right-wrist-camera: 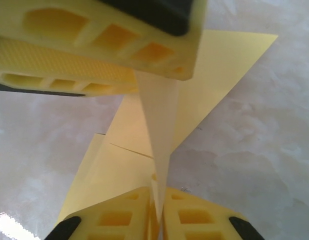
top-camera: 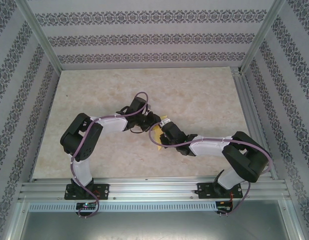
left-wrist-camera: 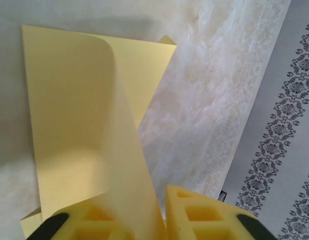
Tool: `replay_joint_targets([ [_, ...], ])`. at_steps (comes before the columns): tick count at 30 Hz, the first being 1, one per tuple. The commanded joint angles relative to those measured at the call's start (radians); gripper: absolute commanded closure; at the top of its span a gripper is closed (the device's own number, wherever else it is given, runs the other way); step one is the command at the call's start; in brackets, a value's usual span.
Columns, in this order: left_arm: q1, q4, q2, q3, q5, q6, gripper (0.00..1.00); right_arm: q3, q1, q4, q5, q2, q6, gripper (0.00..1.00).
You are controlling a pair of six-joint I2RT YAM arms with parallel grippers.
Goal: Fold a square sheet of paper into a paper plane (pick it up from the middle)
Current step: Fold the wing for the fifth time at the center of the table.
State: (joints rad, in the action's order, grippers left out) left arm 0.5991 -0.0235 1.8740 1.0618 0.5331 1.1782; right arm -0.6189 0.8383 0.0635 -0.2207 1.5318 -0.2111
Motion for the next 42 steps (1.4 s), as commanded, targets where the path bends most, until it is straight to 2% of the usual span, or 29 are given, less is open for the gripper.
replay_joint_targets([
  [1,-0.021,0.047,-0.037,0.024,-0.024,-0.044,0.85,0.019,0.013,0.028,-0.008,-0.052,-0.025,0.76],
  [3,-0.026,0.059,-0.041,0.025,-0.028,-0.059,0.89,0.034,0.006,0.04,0.039,-0.078,-0.05,0.74],
  [6,-0.046,0.058,-0.039,0.016,-0.022,-0.075,0.91,0.076,-0.026,0.071,0.148,-0.142,-0.125,0.63],
  [8,-0.065,0.028,-0.033,0.004,0.004,-0.078,0.92,0.116,-0.05,0.099,0.206,-0.198,-0.189,0.55],
  [11,-0.087,-0.009,-0.012,-0.001,0.057,-0.084,0.93,0.205,-0.119,0.189,0.329,-0.292,-0.314,0.51],
  [16,-0.105,-0.03,0.009,0.003,0.104,-0.103,0.92,0.271,-0.278,0.31,0.511,-0.317,-0.502,0.52],
  [20,-0.118,-0.028,0.026,0.011,0.127,-0.115,0.92,0.25,-0.342,0.342,0.623,-0.224,-0.531,0.55],
  [27,-0.131,-0.028,0.046,0.019,0.138,-0.114,0.92,0.198,-0.308,0.396,0.624,-0.076,-0.508,0.6],
  [34,-0.131,-0.023,0.054,0.024,0.139,-0.115,0.91,0.208,-0.236,0.447,0.561,-0.024,-0.457,0.6],
  [42,-0.131,-0.017,0.065,0.035,0.146,-0.114,0.91,0.182,-0.227,0.427,0.51,0.023,-0.393,0.62],
])
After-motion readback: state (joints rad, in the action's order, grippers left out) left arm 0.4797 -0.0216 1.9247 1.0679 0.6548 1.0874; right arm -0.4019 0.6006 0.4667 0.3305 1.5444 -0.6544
